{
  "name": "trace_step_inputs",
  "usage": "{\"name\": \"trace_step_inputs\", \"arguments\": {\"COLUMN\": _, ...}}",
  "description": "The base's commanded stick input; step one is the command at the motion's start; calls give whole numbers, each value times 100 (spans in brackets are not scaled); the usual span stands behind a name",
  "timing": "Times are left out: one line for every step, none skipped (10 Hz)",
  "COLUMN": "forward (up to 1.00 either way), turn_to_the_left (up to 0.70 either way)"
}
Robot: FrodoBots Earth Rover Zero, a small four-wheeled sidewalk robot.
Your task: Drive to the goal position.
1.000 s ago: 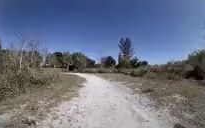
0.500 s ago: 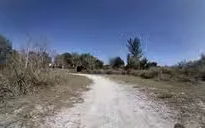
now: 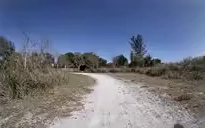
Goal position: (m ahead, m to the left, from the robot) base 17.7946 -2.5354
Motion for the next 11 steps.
{"name": "trace_step_inputs", "arguments": {"forward": 70, "turn_to_the_left": 0}}
{"name": "trace_step_inputs", "arguments": {"forward": 70, "turn_to_the_left": -7}}
{"name": "trace_step_inputs", "arguments": {"forward": 70, "turn_to_the_left": -21}}
{"name": "trace_step_inputs", "arguments": {"forward": 70, "turn_to_the_left": -12}}
{"name": "trace_step_inputs", "arguments": {"forward": 70, "turn_to_the_left": -5}}
{"name": "trace_step_inputs", "arguments": {"forward": 70, "turn_to_the_left": 0}}
{"name": "trace_step_inputs", "arguments": {"forward": 70, "turn_to_the_left": 0}}
{"name": "trace_step_inputs", "arguments": {"forward": 70, "turn_to_the_left": 0}}
{"name": "trace_step_inputs", "arguments": {"forward": 70, "turn_to_the_left": 0}}
{"name": "trace_step_inputs", "arguments": {"forward": 70, "turn_to_the_left": 0}}
{"name": "trace_step_inputs", "arguments": {"forward": 70, "turn_to_the_left": 0}}
